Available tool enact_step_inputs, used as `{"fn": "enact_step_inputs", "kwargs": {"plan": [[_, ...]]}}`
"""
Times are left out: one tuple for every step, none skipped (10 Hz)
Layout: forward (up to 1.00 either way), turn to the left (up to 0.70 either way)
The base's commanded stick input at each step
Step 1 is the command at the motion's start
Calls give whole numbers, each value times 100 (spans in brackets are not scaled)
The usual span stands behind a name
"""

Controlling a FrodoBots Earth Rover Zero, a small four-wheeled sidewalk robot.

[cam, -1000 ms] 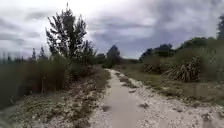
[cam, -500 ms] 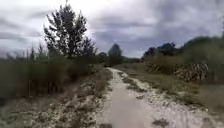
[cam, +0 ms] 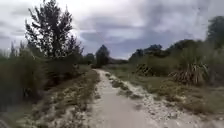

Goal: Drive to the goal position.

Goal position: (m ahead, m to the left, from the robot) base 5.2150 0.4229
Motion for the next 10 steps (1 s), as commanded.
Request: {"fn": "enact_step_inputs", "kwargs": {"plan": [[85, 0], [85, 0], [85, 0], [85, 0], [85, 0], [85, 0], [85, 0], [85, 0], [85, 0], [85, 0]]}}
